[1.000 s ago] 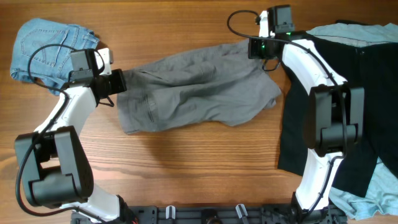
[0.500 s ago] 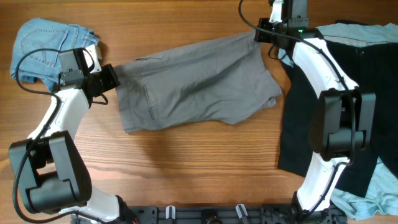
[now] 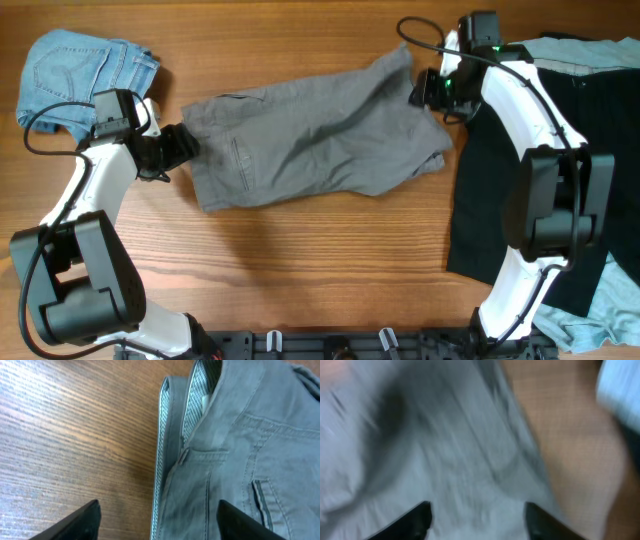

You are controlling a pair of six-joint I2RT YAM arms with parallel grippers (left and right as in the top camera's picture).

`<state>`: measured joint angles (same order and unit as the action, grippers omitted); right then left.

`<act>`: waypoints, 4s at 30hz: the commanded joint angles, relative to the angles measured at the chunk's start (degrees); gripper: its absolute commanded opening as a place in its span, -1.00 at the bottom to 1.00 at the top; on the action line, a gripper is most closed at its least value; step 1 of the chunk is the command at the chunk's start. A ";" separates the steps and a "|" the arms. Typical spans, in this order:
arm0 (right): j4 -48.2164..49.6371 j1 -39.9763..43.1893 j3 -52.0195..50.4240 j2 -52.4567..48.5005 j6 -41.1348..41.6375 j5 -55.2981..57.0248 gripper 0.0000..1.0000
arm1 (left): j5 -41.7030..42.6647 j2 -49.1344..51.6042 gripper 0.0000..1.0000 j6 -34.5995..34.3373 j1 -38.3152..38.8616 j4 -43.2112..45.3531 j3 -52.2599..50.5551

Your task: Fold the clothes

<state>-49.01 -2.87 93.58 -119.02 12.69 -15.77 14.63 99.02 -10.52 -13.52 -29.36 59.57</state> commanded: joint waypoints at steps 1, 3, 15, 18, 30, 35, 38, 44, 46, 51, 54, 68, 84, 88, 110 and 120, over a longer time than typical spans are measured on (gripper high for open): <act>-2.91 -1.18 -5.35 -0.37 2.97 2.56 0.13 | 0.83 1.25 0.56 -0.15 0.15 0.28 0.33; -4.11 -1.11 -8.41 -0.63 7.78 6.29 -0.69 | 2.47 2.91 0.57 0.87 0.57 1.51 0.33; -7.13 -0.55 -12.55 -0.63 11.28 12.61 -0.90 | 8.74 11.72 -0.03 4.50 5.35 6.93 0.33; -7.19 -0.55 -12.55 -0.63 11.23 12.59 -0.90 | 10.10 11.78 -0.50 4.55 6.47 6.91 0.33; -12.00 1.03 -8.46 8.59 6.25 14.12 -0.91 | -18.18 3.13 -0.92 7.34 -1.20 -27.36 23.78; -11.28 0.81 -8.46 13.07 5.35 14.03 -0.91 | -10.21 1.33 -0.92 6.99 0.59 -37.16 42.14; -11.30 0.81 -8.46 13.18 5.33 13.86 -0.92 | -6.05 1.33 -0.92 3.15 4.96 -37.77 43.63; -11.08 0.81 -8.48 13.16 5.29 12.81 -0.91 | -6.34 4.31 -0.92 -4.68 17.62 -37.57 43.50; -11.02 0.81 -8.48 13.16 5.31 12.81 -0.91 | -8.11 6.16 -0.92 -6.78 21.81 -37.03 43.50; -11.21 0.81 -8.48 13.18 5.29 12.79 -0.91 | -16.74 12.74 -0.79 -8.41 29.51 -36.89 43.50; -11.26 0.81 -8.48 13.16 5.25 12.81 -0.91 | -17.51 17.00 -0.52 -8.44 31.61 -36.74 43.50; -7.06 -1.36 -8.46 13.18 -18.82 -25.94 -0.58 | -17.31 13.84 0.30 -6.62 24.13 -49.11 52.63; 25.70 -29.24 -8.68 5.64 -0.22 -13.75 -0.92 | 4.48 14.01 -0.83 -6.25 5.38 -32.57 22.23; 26.01 -30.93 -8.68 -2.38 6.88 -7.93 -0.91 | 4.37 14.01 -0.68 -6.23 4.44 -27.82 17.05; 22.43 -25.66 -8.66 -7.06 15.74 -14.73 -0.91 | 11.08 13.70 0.89 -15.65 5.64 -19.91 9.68; 22.64 -25.66 -8.31 9.35 5.51 -13.75 -0.91 | 13.66 13.68 -0.44 -12.22 6.27 4.42 8.11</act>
<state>-28.42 -28.86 84.79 -118.93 21.43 -30.92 25.36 111.85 -23.64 -7.46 -27.97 67.44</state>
